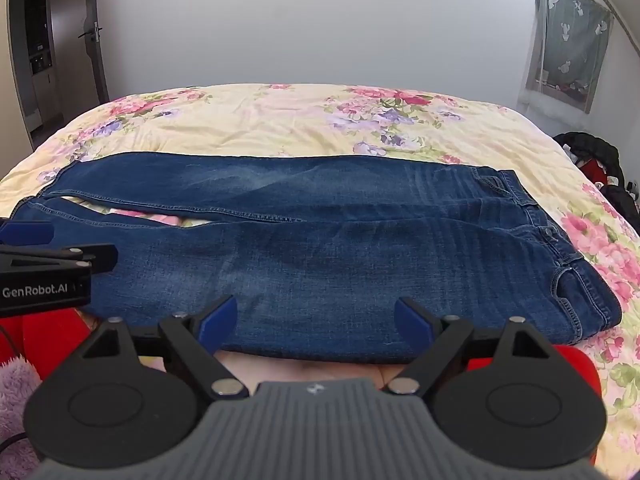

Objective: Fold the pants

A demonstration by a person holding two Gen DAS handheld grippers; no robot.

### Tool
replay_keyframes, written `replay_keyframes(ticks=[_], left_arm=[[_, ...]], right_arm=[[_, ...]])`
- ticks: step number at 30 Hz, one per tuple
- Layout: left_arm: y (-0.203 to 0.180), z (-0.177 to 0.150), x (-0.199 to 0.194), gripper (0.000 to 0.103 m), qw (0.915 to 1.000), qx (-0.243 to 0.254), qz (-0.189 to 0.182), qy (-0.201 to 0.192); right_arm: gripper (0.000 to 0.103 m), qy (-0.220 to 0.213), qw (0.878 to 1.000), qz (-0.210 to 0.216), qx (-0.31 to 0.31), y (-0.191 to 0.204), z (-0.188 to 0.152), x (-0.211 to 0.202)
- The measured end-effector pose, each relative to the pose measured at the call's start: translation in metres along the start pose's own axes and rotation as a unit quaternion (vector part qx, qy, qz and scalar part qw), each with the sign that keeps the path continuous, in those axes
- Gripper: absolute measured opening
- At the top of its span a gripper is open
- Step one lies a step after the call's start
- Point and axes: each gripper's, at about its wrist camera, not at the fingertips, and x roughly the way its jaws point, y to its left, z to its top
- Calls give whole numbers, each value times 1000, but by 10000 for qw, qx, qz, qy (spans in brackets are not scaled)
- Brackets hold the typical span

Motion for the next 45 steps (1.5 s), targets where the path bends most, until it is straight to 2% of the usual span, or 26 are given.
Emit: replay_keyframes(ticks=[13, 19, 21, 23, 26, 29, 32, 34, 38, 40, 45], left_arm=[[3, 4, 0, 90, 10000, -4, 13, -1], [20, 3, 18, 90, 9991, 391, 132, -95], [34, 6, 24, 87, 9986, 476, 167, -145], [52, 11, 31, 83, 9989, 447, 83, -135], [84, 15, 46, 79, 9991, 418, 16, 31], [113, 16, 58, 75, 9977, 627, 170, 194], [143, 18, 69, 71, 9954, 837, 214, 421], [164, 20, 74, 70, 9934, 964, 165, 601], [198, 14, 84, 69, 9859, 1345, 147, 980], [207, 4, 92, 70, 9769, 1680, 242, 1296], [221, -28, 110, 70, 9488, 2405, 189, 2037]], right_arm=[[82, 27, 10000, 8, 2, 1, -1, 2], [82, -100, 9998, 164, -69, -19, -4, 15], [82, -208, 9995, 129, -198, -33, -4, 22], [82, -181, 9992, -79, -352, -51, -1, 30], [82, 42, 9989, -362, -288, -87, 6, 46], [81, 355, 9966, -736, 27, -137, 15, 62], [68, 616, 9922, -1051, 264, -181, 20, 71], [66, 787, 9880, -1245, 458, -208, 21, 74], [64, 983, 9808, -1542, 677, -247, 18, 77], [64, 1080, 9777, -1563, 893, -260, 15, 79], [64, 1336, 9707, -1506, 1310, -275, 6, 84]])
